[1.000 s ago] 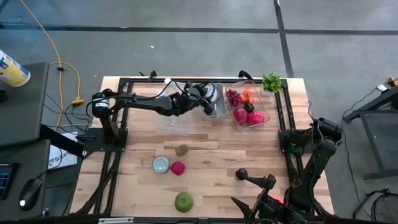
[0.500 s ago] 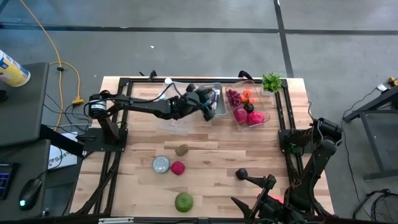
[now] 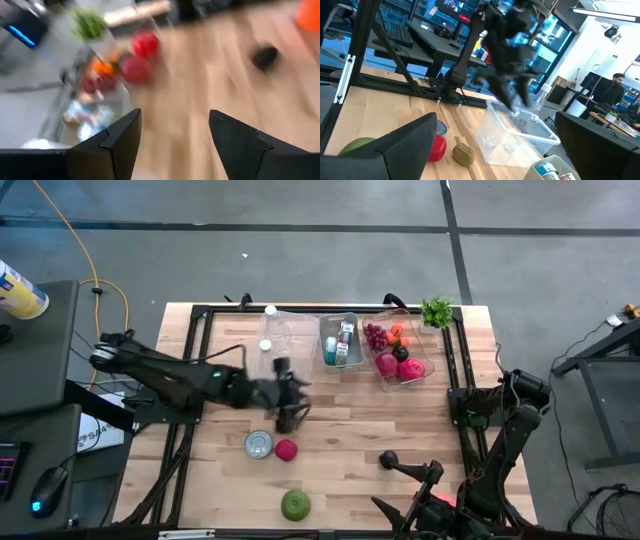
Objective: Pick & Place Food Item
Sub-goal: Put the green canned tuna into the white bin
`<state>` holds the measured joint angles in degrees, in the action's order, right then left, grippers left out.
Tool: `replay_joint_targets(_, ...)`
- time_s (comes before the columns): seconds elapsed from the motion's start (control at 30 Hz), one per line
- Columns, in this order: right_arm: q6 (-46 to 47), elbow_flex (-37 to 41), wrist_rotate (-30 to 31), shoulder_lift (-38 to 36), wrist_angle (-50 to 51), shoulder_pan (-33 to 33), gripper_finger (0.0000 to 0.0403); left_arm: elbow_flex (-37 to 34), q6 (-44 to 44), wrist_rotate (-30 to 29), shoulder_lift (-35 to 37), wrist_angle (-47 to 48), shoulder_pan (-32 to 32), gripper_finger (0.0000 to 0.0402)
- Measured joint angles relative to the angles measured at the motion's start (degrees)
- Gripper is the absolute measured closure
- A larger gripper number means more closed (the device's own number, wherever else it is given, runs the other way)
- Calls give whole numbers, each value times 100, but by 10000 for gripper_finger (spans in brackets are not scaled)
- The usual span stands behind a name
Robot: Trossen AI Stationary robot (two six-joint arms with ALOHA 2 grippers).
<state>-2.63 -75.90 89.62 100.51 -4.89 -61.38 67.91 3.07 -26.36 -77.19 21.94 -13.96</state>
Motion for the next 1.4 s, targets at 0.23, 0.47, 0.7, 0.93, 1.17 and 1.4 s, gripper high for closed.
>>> replay_joint_targets(0.23,2,0,-424,0,0,208,9,-1,-1759,470,748,2659,-1066,177)
replay_joint_targets(0.47,275,0,-1734,0,31,710,9,-141,-3371,932,835,3742,-1970,177)
replay_joint_targets(0.7,644,0,-2700,0,35,1180,9,-314,-3781,825,803,3744,-2511,177)
replay_joint_targets(0.93,788,0,-3153,0,37,1412,9,-314,-3782,827,800,3720,-2679,177)
replay_joint_targets(1.17,992,0,-3159,0,42,1431,9,-312,-3874,793,800,3722,-2672,174)
replay_joint_targets(1.4,992,2,-3158,0,65,1431,9,-312,-4536,211,798,4061,-2528,163)
